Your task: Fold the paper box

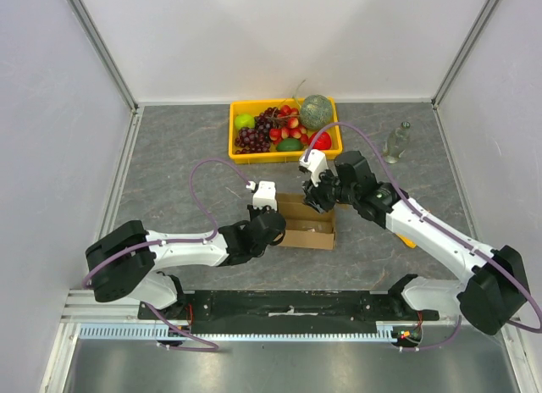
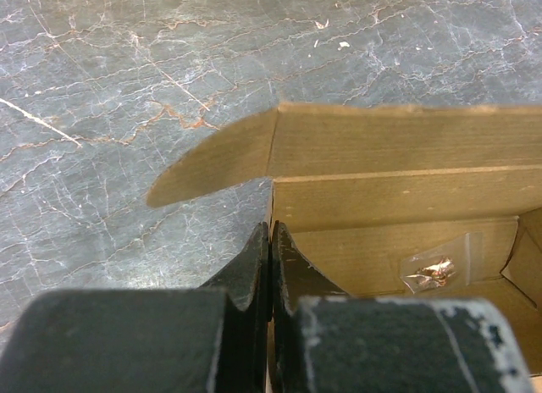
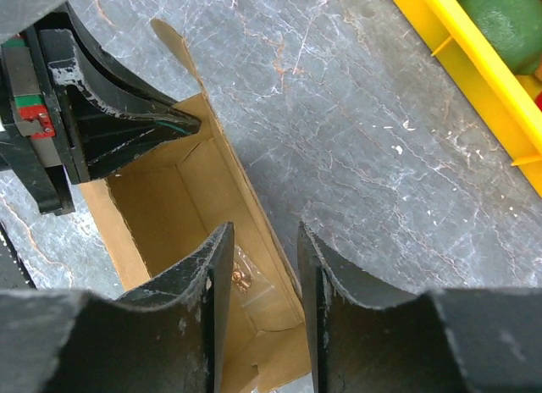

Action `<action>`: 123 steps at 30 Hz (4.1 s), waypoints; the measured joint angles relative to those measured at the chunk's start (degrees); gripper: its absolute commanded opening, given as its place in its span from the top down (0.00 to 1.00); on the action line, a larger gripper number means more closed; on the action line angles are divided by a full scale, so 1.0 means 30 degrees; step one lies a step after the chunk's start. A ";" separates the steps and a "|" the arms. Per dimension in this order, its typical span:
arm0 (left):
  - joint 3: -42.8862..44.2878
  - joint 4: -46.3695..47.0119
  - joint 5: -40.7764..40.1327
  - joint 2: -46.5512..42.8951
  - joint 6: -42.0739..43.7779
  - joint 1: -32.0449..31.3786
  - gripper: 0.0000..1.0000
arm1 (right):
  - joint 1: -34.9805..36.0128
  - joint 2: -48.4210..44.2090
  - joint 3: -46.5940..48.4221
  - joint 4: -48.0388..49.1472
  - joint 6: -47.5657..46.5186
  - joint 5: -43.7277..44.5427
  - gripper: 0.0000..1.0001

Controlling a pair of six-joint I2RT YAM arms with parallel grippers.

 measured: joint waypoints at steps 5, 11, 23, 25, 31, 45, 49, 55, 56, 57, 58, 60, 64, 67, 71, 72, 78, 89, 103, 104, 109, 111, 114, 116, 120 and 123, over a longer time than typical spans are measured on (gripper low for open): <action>0.0000 0.0007 -0.0007 0.0000 0.0000 -0.0007 0.98 | 0.0000 0.0583 0.0000 0.0007 -0.0051 -0.0248 0.63; 0.0000 -0.0022 -0.0051 0.0000 0.0000 -0.0015 0.96 | 0.0000 0.1341 0.0000 0.0007 -0.0284 -0.0423 0.93; -0.0066 -0.0648 -0.0248 -0.0780 0.0000 -0.0015 0.65 | 0.0000 0.0816 -0.0007 0.0058 -0.0510 -0.0758 1.00; -0.0066 -0.0809 -0.0248 -0.1399 0.0000 -0.0015 0.62 | 0.0000 0.0495 -0.0007 0.0138 -0.0510 -0.0750 1.00; -0.0066 -0.1056 0.0029 -0.3395 0.0022 -0.0015 0.57 | 0.0000 -0.0029 -0.0007 0.0313 -0.0546 -0.0707 1.00; -0.1537 0.0080 0.1916 -0.6681 0.3504 0.0532 0.57 | 0.0000 0.0452 0.0641 -0.0146 -0.1479 -0.0605 1.00; -0.1953 0.0117 0.6819 -0.8160 0.4532 0.4692 0.57 | 0.0000 0.0809 0.1253 -0.0503 -0.1916 -0.0882 1.00; -0.2004 0.0146 1.5446 -0.9792 0.4619 1.1511 0.54 | 0.0000 0.1370 0.2171 -0.1472 -0.2805 -0.1683 1.00; -0.1851 -0.0073 1.6793 -0.9573 0.4707 1.1584 0.54 | 0.0000 0.1588 0.2419 -0.1654 -0.2965 -0.1814 1.00; -0.1668 -0.0240 1.8192 -0.9224 0.4860 1.1577 0.54 | 0.0000 0.1814 0.2681 -0.1851 -0.3126 -0.1938 1.00; -0.1552 -0.0328 1.9125 -0.8925 0.4976 1.1577 0.54 | 0.0000 0.2040 0.2943 -0.2040 -0.3279 -0.2091 1.00; -0.1260 -0.0648 2.1260 -0.8116 0.5319 1.1570 0.54 | 0.0000 0.2499 0.3417 -0.2397 -0.3599 -0.2382 1.00; -0.1027 -0.1231 2.3744 -0.7038 0.5880 1.1577 0.54 | 0.0000 0.3096 0.4102 -0.2994 -0.4073 -0.2739 1.00; -0.1027 -0.1406 2.4137 -0.7089 0.6084 1.1577 0.54 | 0.0000 0.3191 0.4291 -0.3402 -0.4371 -0.2943 1.00; -0.1319 -0.1355 2.3533 -0.7810 0.6215 1.1577 0.54 | -0.0058 0.3206 0.4481 -0.3825 -0.4765 -0.3315 1.00; -0.1523 -0.1268 2.3219 -0.8102 0.6237 1.1577 0.54 | -0.0080 0.3228 0.4517 -0.3891 -0.4838 -0.3395 1.00; -0.3497 -0.0277 2.1762 -0.9508 0.6302 1.1577 0.52 | -0.0146 0.3439 0.4743 -0.4371 -0.5158 -0.3934 1.00; -0.4371 0.1158 2.0997 -0.9165 0.6521 1.1577 0.41 | -0.0233 0.3621 0.5093 -0.4823 -0.5406 -0.4641 1.00; -0.4444 0.2812 2.1413 -0.7045 0.6841 1.1577 0.47 | -0.0233 0.3905 0.5180 -0.5217 -0.5413 -0.5085 1.00; -0.4444 0.2878 2.1485 -0.6972 0.6849 1.1577 0.50 | -0.0233 0.3905 0.5180 -0.5238 -0.5413 -0.5093 1.00; -0.4444 0.2980 2.1551 -0.6943 0.6878 1.1577 0.63 | -0.0233 0.3949 0.5195 -0.5260 -0.5406 -0.5195 1.00; -0.4444 0.2965 2.1398 -0.6943 0.6878 1.1577 0.67 | -0.0233 0.4102 0.5268 -0.5268 -0.5399 -0.5238 1.00; -0.4444 0.2958 2.1216 -0.6943 0.6878 1.1577 0.72 | -0.0248 0.4262 0.5326 -0.5217 -0.5340 -0.5260 0.99; -0.4444 0.2958 2.1201 -0.6943 0.6878 1.1577 0.77 | -0.0255 0.4262 0.5326 -0.5173 -0.5297 -0.5297 0.85; -0.4444 0.2958 2.1143 -0.6943 0.6878 1.1577 0.79 | -0.0306 0.4262 0.5326 -0.4911 -0.4801 -0.5282 0.66; -0.4444 0.2951 2.1070 -0.6943 0.6878 1.1577 0.80 | -0.0423 0.4022 0.5122 -0.3905 -0.3555 -0.4677 0.61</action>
